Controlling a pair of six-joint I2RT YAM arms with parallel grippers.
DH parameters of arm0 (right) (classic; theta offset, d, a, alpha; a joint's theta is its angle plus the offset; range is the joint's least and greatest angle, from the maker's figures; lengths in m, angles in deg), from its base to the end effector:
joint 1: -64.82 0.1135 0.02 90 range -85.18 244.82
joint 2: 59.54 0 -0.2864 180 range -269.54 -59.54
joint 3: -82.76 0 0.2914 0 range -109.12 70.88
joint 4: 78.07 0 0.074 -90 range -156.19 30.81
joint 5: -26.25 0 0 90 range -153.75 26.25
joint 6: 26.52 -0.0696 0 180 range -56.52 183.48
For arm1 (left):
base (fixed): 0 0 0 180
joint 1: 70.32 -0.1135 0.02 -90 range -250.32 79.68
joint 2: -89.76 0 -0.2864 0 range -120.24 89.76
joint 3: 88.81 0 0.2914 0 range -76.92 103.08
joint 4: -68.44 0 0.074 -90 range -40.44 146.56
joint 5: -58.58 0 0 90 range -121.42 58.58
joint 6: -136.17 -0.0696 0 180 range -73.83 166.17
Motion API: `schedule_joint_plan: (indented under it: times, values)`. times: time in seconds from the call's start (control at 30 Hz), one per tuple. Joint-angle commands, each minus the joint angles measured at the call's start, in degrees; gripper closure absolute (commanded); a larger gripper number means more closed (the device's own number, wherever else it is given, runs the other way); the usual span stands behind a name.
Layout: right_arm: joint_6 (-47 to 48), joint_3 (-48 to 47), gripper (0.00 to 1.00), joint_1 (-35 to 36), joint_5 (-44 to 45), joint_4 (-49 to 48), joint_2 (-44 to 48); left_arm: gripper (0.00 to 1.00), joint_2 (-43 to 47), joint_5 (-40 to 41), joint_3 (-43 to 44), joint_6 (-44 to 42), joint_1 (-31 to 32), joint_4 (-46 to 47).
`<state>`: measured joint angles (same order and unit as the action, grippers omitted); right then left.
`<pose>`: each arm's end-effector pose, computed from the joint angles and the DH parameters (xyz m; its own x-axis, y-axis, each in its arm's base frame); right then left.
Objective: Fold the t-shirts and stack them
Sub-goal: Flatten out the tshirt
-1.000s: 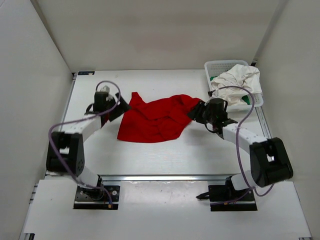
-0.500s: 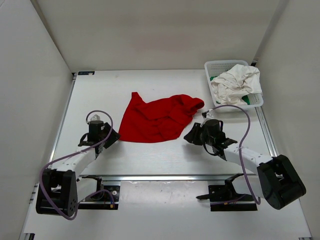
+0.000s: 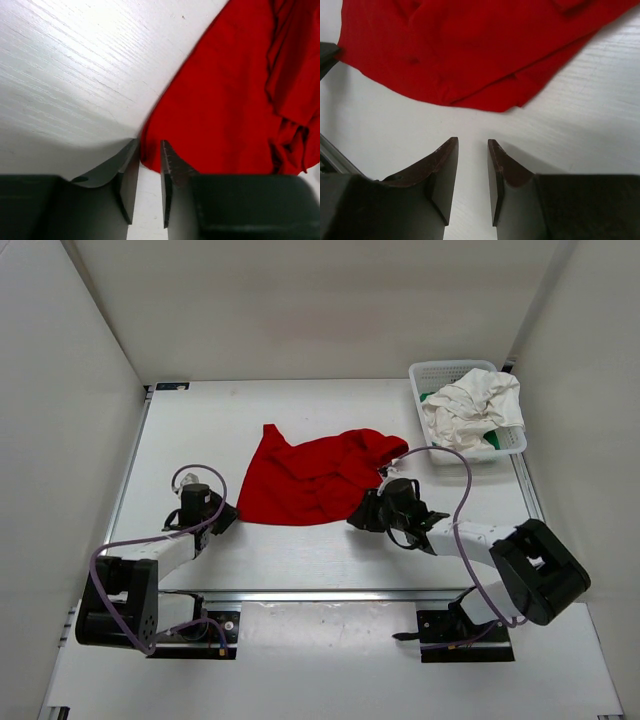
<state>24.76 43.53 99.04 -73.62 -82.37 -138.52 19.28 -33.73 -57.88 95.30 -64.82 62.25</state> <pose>0.2459 0.1816 0.1256 -0.7930 0.2060 -0.5734 -0.2224 0.7784 0.5871 0.2478 -0.0267 0.0951 -0.5601 -0.7051 -0.4348 -0.4581 0.7009 -0.5466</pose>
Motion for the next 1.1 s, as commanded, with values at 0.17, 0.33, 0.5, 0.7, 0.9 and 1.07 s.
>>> schedule_joint_plan:
  times: [0.17,0.33,0.5,0.7,0.9,1.07]
  values:
    - [-5.7,-3.9,0.71,-1.0,-0.5,-8.1,-5.3,0.86,0.1,-0.9,0.5,0.2,1.2,0.6]
    - [-8.2,-6.6,0.73,1.8,-1.1,-9.1,-9.9,1.00,2.9,1.1,1.4,-1.0,4.2,-0.1]
    - [-9.2,-8.3,0.72,2.2,-0.7,-9.4,-13.0,1.00,3.9,0.2,1.4,-1.3,3.7,0.0]
    - [-10.1,-9.7,0.71,1.7,-2.3,-9.5,-15.7,1.00,4.3,-0.6,1.2,-1.6,3.9,0.6]
    - [-11.2,-10.7,0.70,2.6,-3.1,-9.6,-16.8,1.00,3.6,-0.8,0.6,-1.3,5.0,1.2]
    - [-11.5,-11.6,0.69,2.2,-4.7,-9.0,-18.8,1.00,3.9,-1.0,0.6,-1.3,4.7,0.6]
